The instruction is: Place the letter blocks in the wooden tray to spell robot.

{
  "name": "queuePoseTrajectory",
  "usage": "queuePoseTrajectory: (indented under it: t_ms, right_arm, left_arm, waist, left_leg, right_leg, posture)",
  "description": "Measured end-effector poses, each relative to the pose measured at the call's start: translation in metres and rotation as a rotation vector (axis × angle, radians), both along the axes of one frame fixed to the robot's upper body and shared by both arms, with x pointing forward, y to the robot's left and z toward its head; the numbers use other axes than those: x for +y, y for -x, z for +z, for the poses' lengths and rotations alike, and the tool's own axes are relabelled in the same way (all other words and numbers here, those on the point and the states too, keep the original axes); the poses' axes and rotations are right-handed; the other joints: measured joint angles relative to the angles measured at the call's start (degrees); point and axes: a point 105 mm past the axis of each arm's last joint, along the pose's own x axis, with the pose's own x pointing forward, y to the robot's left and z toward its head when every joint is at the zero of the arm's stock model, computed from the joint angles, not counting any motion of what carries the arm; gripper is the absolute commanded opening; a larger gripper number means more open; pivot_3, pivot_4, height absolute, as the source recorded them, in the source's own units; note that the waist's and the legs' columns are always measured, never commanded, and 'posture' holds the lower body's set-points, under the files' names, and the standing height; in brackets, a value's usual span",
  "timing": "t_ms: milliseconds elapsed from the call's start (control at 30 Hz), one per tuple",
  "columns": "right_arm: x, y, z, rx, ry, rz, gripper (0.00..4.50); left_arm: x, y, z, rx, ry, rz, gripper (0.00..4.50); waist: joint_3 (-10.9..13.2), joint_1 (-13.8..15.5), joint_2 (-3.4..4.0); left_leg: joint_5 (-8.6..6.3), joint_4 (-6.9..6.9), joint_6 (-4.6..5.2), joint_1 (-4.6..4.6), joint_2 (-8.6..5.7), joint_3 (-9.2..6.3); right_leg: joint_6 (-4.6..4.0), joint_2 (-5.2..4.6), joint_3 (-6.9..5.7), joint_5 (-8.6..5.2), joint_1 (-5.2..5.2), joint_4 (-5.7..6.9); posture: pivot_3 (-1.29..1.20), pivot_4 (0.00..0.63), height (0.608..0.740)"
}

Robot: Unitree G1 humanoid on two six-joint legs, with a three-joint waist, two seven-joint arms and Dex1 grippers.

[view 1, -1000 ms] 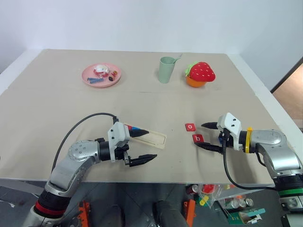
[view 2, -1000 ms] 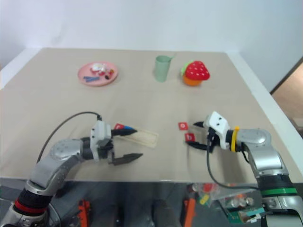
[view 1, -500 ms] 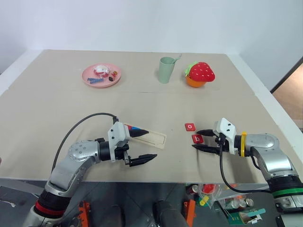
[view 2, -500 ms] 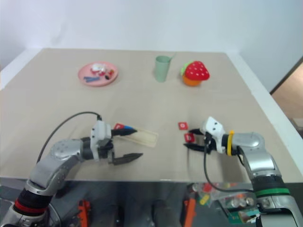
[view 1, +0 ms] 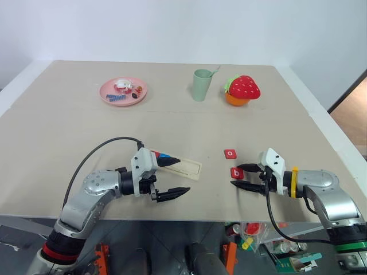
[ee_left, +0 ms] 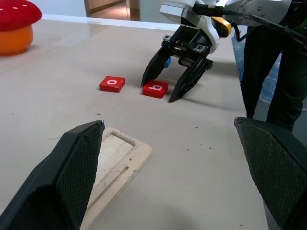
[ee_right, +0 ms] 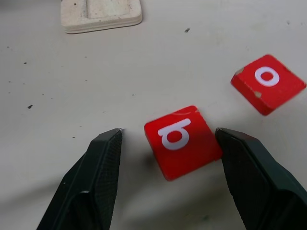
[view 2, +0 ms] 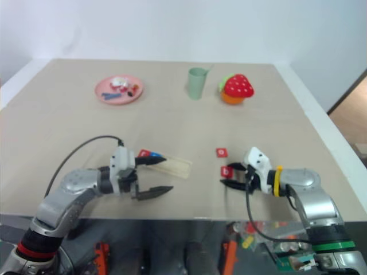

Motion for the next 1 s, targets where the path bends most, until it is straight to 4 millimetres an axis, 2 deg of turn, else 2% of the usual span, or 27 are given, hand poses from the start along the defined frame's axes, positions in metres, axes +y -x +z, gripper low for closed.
queuePoseTrajectory:
  t_ms: [33, 67, 100, 133, 167, 233, 633, 733, 800, 833, 933, 1000]
  right_arm:
    - [0.000, 0.002, 0.000, 0.002, 0.000, -0.009, 3.14]
    - [-0.001, 0.003, 0.000, 0.004, -0.002, -0.019, 2.68]
    - [-0.001, 0.004, 0.000, 0.005, -0.003, -0.022, 2.68]
    - [-0.002, 0.006, 0.000, 0.007, -0.006, -0.031, 2.00]
    - [-0.002, 0.006, -0.001, 0.008, -0.007, -0.033, 1.87]
    - [-0.002, 0.013, -0.001, 0.023, -0.011, -0.054, 1.22]
    - [0.005, 0.013, -0.002, 0.029, -0.067, -0.135, 1.20]
    - [0.012, 0.012, 0.008, 0.018, -0.088, -0.144, 1.20]
    - [0.023, 0.008, 0.025, -0.023, -0.113, -0.132, 1.20]
    - [0.037, 0.005, 0.045, -0.082, -0.138, -0.101, 1.20]
    - [0.057, -0.002, 0.057, -0.116, -0.169, -0.089, 1.20]
    - [0.079, -0.008, 0.060, -0.120, -0.199, -0.081, 1.20]
  left_arm:
    - [-0.001, 0.001, -0.001, 0.003, -0.002, -0.009, 4.50]
    - [-0.001, 0.002, -0.001, 0.004, -0.003, -0.013, 4.50]
    - [-0.001, 0.002, -0.001, 0.004, -0.004, -0.014, 4.50]
    - [-0.002, 0.002, -0.001, 0.004, -0.004, -0.016, 4.50]
    - [-0.002, 0.002, -0.001, 0.004, -0.004, -0.017, 4.50]
    - [-0.002, 0.001, -0.001, 0.002, -0.005, -0.021, 4.50]
    - [-0.004, 0.003, 0.000, 0.004, -0.006, -0.052, 4.50]
    - [-0.002, 0.000, 0.001, 0.001, -0.003, -0.026, 4.50]
    - [0.004, -0.005, 0.001, 0.000, 0.003, 0.018, 4.50]
    - [0.011, -0.011, 0.002, 0.001, 0.011, 0.069, 4.50]
    - [0.022, -0.018, 0.000, 0.010, 0.020, 0.141, 4.50]
    - [0.029, -0.021, -0.002, 0.017, 0.024, 0.186, 4.50]
  waist:
    - [0.0, 0.0, 0.00]
    - [0.0, 0.0, 0.00]
    - [0.0, 0.0, 0.00]
    - [0.0, 0.1, 0.00]
    - [0.0, 0.1, 0.00]
    - [0.0, 0.1, 0.00]
    - [0.0, 0.1, 0.00]
    - [0.0, 0.0, 0.00]
    - [0.0, -0.1, 0.00]
    - [0.0, -0.2, 0.00]
    - [0.0, -0.1, -0.01]
    - [0.0, -0.3, -0.01]
  left_leg:
    - [0.00, 0.03, 0.00, 0.00, 0.00, 0.01]
    - [0.00, 0.05, 0.00, 0.00, 0.00, -0.01]
    - [0.00, 0.06, 0.00, 0.00, 0.00, 0.00]
    - [0.00, 0.06, 0.00, -0.01, -0.01, -0.01]
    - [0.00, 0.06, 0.00, -0.01, -0.01, -0.01]
    - [0.00, 0.08, 0.00, 0.01, 0.00, 0.02]
    - [0.01, 0.09, -0.01, 0.01, 0.00, 0.01]
    - [0.01, 0.09, 0.00, 0.01, 0.01, 0.01]
    - [0.01, 0.10, -0.01, 0.04, 0.04, 0.02]
    - [0.02, 0.10, 0.00, 0.04, 0.04, -0.03]
    - [0.02, 0.09, 0.00, 0.03, 0.07, -0.06]
    - [0.02, 0.09, 0.00, 0.03, 0.10, -0.04]
  right_leg:
    - [0.00, 0.00, 0.01, 0.00, 0.00, 0.00]
    - [0.00, 0.00, -0.01, 0.00, 0.01, 0.00]
    - [0.00, 0.00, -0.01, 0.00, 0.01, 0.00]
    - [0.00, 0.00, -0.01, 0.00, 0.01, 0.00]
    - [0.00, 0.00, -0.01, 0.00, 0.01, 0.00]
    - [-0.01, 0.01, 0.01, 0.01, 0.02, 0.01]
    - [0.00, 0.01, 0.00, 0.01, 0.03, 0.02]
    - [-0.01, 0.02, 0.02, 0.02, 0.01, 0.03]
    - [-0.03, 0.05, 0.04, 0.04, 0.01, 0.05]
    - [-0.04, 0.06, 0.01, 0.05, 0.01, 0.07]
    - [-0.07, 0.08, -0.04, 0.04, 0.00, 0.06]
    - [-0.08, 0.10, -0.01, 0.05, -0.03, 0.07]
  posture:
    - [0.00, 0.150, 0.740]
    - [0.00, 0.150, 0.740]
    - [0.00, 0.150, 0.740]
    - [0.00, 0.150, 0.740]
    - [0.00, 0.150, 0.740]
    - [0.00, 0.150, 0.740]
    - [0.00, 0.150, 0.740]
    - [0.00, 0.150, 0.740]
    - [0.00, 0.150, 0.740]
    - [0.00, 0.150, 0.740]
    - [0.00, 0.150, 0.740]
    - [0.00, 0.150, 0.740]
